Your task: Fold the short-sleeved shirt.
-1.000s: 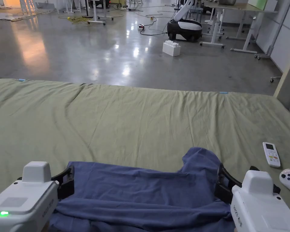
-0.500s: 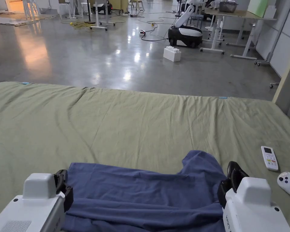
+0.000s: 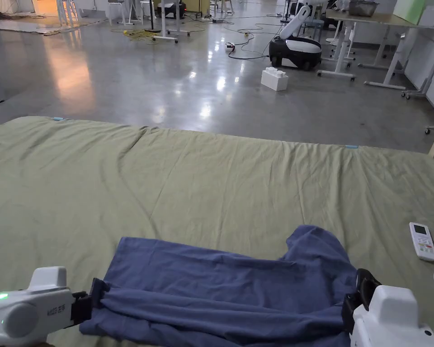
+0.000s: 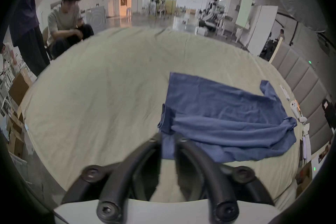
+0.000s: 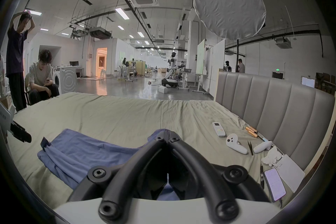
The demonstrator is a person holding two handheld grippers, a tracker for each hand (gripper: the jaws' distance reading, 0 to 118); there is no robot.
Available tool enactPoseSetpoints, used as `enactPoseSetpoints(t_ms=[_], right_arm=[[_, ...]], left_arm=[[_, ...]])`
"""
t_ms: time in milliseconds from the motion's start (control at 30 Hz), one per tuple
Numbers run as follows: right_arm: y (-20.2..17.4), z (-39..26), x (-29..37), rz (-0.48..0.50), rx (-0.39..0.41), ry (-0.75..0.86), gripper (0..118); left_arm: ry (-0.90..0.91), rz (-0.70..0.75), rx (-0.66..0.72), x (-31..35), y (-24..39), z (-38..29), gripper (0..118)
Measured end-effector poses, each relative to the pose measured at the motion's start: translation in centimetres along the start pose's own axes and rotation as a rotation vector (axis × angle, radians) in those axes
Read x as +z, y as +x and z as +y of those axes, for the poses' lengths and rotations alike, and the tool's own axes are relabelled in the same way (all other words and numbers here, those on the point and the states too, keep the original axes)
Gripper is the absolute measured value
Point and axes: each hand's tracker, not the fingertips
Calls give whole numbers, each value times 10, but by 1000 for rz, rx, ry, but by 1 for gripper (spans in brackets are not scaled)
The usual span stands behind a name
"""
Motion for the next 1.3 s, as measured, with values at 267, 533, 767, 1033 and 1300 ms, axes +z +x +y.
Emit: enactPoseSetpoints(t_ms=[267,533,767,1033,1300], right_arm=[[5,-14,-2,-5,18,-65,0],[11,-26,-3,-11,20,-120,0],[17,-35,-8,-7,26,-153,1],[65,-62,-42,22,14,-500,61],[88,-102,-90,97,17,-716,71]], left_arm=[[-232,35,-22,-70,6,18,71],[-282,99,-129,-75,30,-3,65],[-258,59,-197,-60,44,-7,8],[-183,29,-188,-26,30,-11,8],[-123,15,-188,-7,21,-10,8]])
